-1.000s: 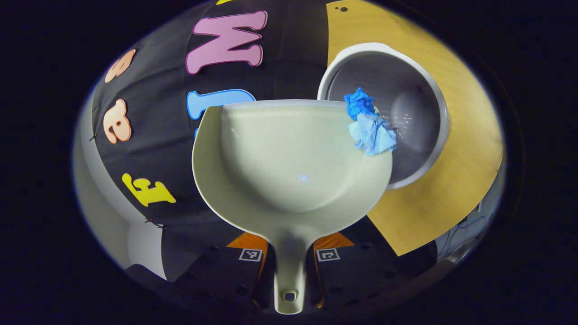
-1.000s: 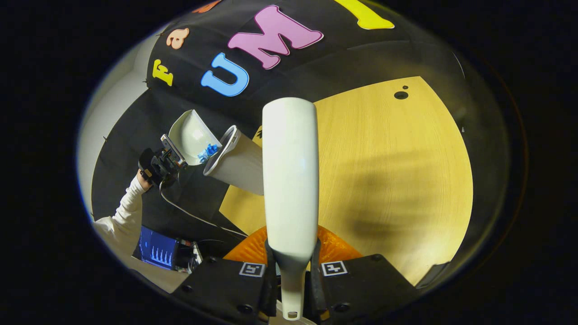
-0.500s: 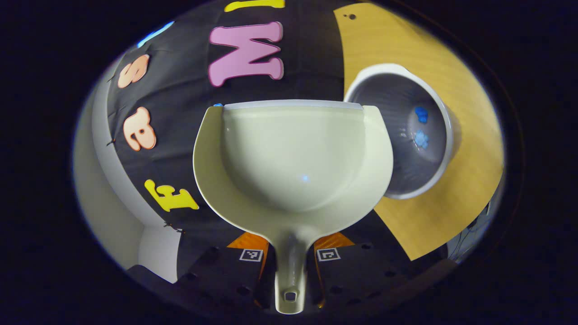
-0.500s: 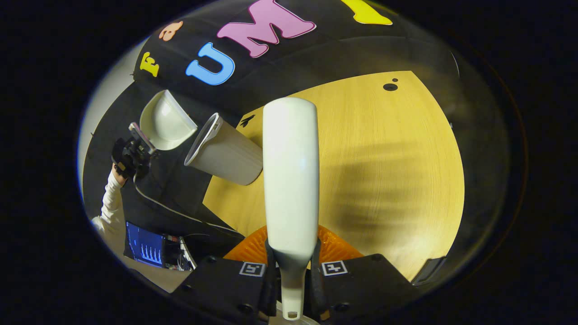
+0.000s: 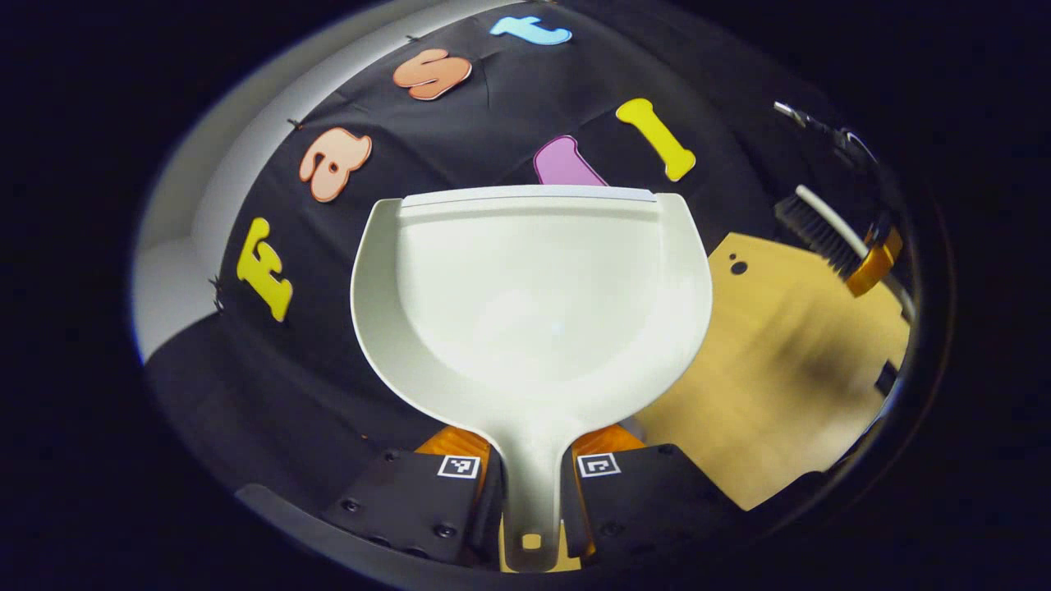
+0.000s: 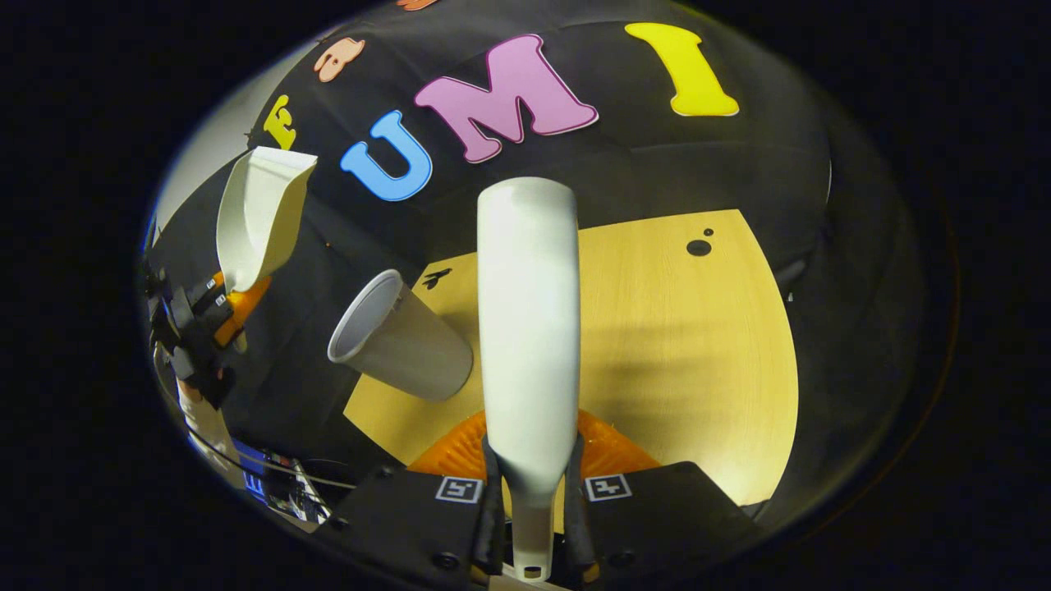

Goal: Pick up the small broom and dustpan from the desktop, sweep the trash into the dustpan with the broom, and then empty the trash into the garbage bin.

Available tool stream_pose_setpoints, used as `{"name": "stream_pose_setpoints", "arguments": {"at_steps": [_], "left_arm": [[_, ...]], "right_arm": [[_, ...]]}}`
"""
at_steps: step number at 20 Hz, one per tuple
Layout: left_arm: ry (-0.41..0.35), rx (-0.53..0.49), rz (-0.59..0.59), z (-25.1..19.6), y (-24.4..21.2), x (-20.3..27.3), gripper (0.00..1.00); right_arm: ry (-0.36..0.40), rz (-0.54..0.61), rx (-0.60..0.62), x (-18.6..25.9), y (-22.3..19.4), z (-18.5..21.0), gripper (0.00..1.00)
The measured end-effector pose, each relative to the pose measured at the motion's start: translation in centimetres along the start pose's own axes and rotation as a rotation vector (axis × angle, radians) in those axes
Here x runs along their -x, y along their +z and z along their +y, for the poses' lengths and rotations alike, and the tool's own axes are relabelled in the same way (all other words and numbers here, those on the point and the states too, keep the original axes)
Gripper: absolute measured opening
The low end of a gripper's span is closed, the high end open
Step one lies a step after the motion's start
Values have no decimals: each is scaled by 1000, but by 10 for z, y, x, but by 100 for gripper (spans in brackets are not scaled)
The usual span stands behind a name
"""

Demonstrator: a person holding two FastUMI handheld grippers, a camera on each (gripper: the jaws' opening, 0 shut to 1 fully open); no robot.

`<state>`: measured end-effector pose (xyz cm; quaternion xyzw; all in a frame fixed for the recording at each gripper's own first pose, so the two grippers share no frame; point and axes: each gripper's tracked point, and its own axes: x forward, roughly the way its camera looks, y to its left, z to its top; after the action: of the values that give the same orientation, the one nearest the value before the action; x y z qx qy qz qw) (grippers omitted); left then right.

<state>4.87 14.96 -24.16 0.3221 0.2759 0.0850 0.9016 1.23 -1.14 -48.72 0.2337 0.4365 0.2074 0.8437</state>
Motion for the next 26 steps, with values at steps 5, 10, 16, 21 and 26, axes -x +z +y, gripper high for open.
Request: {"name": "stream_pose_setpoints", "arguments": {"at_steps": [5, 10, 16, 21, 26], "left_arm": [[-371, 410, 213, -131, -37, -7, 25], [-425, 429, 515, -197, -123, -26, 28], [-465, 450, 713, -236, -181, -46, 28], [-490, 449, 837, -248, -185, -40, 28], [-474, 450, 927, -249, -180, -39, 28]], "right_arm": [[-113, 89, -17, -26, -30, -27, 31], [-234, 240, -88, -63, -89, -54, 31], [-298, 437, -117, -109, -163, -63, 32], [-387, 535, -119, -138, -205, -83, 32], [-423, 613, -134, -147, -240, -88, 32]]}}
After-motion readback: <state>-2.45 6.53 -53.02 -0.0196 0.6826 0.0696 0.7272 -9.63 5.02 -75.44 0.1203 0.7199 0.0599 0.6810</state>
